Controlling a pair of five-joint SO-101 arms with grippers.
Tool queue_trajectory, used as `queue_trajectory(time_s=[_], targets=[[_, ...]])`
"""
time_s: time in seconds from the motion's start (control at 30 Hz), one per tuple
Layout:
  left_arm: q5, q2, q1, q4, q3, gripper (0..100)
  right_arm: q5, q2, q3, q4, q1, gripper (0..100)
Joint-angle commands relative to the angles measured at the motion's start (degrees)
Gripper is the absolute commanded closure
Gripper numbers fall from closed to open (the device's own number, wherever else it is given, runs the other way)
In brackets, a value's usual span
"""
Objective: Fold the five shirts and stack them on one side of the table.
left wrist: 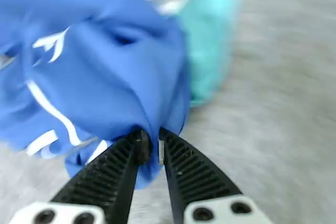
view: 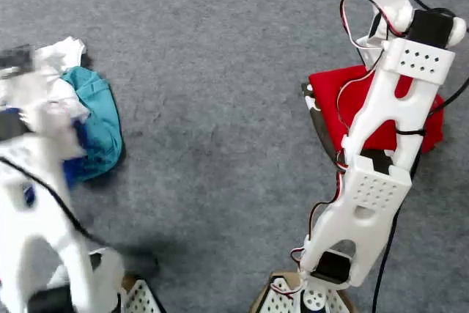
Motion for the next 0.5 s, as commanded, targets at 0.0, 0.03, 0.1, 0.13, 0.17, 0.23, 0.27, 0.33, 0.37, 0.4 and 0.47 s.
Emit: queue_trajectory(time_s=[0.0,0.03,0.1,0.13,0.17,0.23,0.27,0.33,0.37,0.4,0.47], targets=[[2.0,-12.5,24.4,1.0,2.0,98,0.0,-3.6,-2.4,1.1,-0.7,99.3],[1.8,-14.1,31.1,-0.1,3.7,98,0.0,-3.6,-2.4,1.1,-0.7,99.3],[1.6,-14.9,42.9,-3.3,7.2,98,0.0,-3.6,-2.4,1.1,-0.7,99.3],[1.6,-14.6,47.1,-4.5,8.5,97,0.0,-3.6,-2.4,1.1,-0.6,99.3],[1.9,-14.1,50.2,-5.8,9.7,94,0.0,-3.6,-2.3,1.1,-0.6,99.3],[2.2,-12.7,54.0,-6.5,10.5,85,0.0,-3.6,-2.3,1.1,-0.6,99.2],[3.1,-12.2,54.6,-6.2,10.5,81,0.0,-3.6,-2.3,1.1,-0.7,99.0],[6.2,-12.0,54.5,-4.6,9.0,77,0.1,-3.6,-2.3,1.1,-0.8,98.8],[6.9,-12.1,54.5,-3.1,7.5,76,0.1,-3.6,-2.3,1.1,-0.9,97.6],[7.0,-12.1,54.2,-1.3,5.4,76,0.1,-3.6,-2.2,1.1,-1.4,95.0],[7.3,-12.1,51.5,2.5,-1.3,76,0.2,-3.4,-1.6,1.1,-2.2,86.7]])
